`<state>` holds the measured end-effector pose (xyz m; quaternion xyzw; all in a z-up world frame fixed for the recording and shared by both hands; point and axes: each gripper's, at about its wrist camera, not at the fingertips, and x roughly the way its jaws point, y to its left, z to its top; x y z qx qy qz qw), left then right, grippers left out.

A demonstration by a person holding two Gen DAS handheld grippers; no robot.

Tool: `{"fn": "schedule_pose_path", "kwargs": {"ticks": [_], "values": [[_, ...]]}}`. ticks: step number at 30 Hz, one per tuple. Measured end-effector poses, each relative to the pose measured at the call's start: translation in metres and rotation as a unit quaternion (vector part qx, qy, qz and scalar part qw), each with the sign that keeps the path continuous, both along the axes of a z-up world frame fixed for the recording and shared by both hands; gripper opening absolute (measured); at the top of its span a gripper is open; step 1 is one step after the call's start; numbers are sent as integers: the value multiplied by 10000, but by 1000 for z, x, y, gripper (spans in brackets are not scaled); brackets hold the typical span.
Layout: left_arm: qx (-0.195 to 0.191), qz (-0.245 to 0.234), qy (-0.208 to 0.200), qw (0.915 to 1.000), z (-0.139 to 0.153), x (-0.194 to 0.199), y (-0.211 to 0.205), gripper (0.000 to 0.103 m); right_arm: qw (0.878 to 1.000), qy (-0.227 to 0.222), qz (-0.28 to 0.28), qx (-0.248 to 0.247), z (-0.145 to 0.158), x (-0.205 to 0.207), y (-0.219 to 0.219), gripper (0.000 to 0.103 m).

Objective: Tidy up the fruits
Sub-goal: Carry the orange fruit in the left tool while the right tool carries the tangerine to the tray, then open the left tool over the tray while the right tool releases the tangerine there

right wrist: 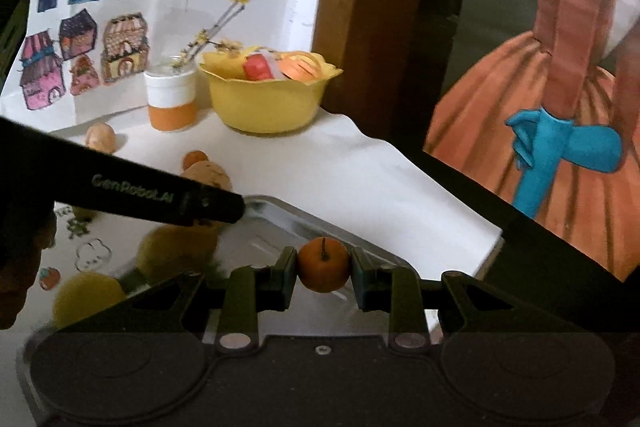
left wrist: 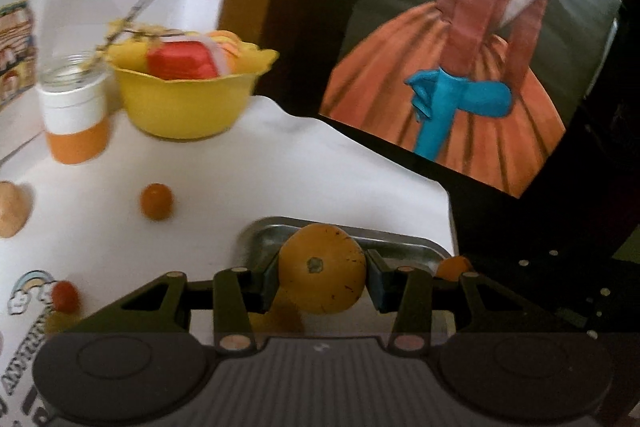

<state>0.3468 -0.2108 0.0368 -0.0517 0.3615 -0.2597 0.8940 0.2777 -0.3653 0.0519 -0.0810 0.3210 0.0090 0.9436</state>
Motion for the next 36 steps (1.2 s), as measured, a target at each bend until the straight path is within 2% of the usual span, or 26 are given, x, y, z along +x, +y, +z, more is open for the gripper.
{"fn": "schedule_pose_path", "kwargs": {"ticks": [6, 14, 36], "values": [[165, -197, 94, 9996, -10, 1, -22, 48, 9997, 53, -245, 18, -15, -7, -9, 31], [414, -340, 176, 9984, -19, 1, -30, 48, 9995, 61, -316, -28, -31, -9, -4, 31], [513, -350, 184, 9979, -24, 1, -32, 51, 9996, 113, -251, -78, -42, -8, 4, 33]]}}
